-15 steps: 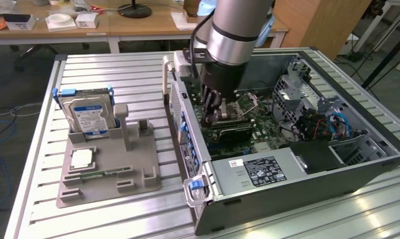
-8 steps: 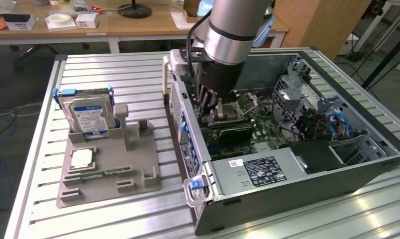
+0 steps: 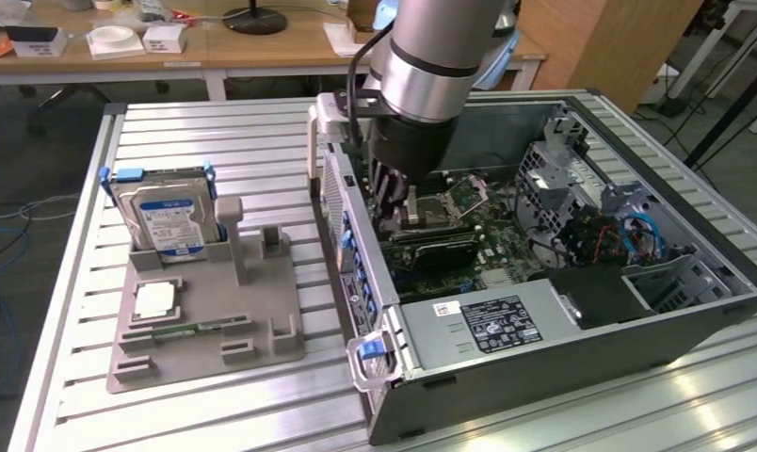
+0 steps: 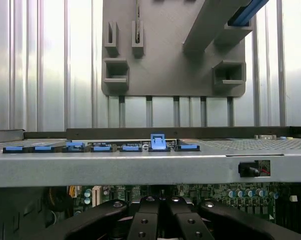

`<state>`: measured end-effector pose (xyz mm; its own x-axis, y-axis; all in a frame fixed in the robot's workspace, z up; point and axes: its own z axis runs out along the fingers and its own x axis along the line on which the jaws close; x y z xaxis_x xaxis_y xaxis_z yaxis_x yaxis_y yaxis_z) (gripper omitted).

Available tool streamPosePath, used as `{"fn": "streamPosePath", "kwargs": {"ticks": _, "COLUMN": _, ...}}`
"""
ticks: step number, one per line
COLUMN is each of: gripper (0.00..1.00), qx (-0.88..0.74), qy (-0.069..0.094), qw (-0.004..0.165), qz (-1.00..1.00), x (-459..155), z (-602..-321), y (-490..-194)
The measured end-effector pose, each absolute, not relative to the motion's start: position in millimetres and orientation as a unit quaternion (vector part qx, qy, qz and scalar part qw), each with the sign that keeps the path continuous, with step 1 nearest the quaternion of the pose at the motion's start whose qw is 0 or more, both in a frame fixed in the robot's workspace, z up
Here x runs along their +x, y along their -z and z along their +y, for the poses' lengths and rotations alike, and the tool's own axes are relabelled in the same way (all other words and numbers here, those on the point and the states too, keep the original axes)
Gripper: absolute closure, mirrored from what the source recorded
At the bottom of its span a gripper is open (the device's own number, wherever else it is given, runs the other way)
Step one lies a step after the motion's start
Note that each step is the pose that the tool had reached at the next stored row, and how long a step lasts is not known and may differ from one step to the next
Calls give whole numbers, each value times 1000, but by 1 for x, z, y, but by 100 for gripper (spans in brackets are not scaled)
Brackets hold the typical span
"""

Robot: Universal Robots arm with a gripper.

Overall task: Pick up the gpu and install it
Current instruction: 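Press down on the gpu until it lock into place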

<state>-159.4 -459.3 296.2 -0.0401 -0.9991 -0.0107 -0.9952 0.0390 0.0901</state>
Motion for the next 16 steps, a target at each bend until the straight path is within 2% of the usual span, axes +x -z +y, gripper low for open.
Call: {"fn": "streamPosePath", "kwargs": {"ticks": 16, "gripper": 89, "qx": 692, "qy": 36, "qw": 27, "qz": -720, "x": -162, "z": -459, "y": -302}}
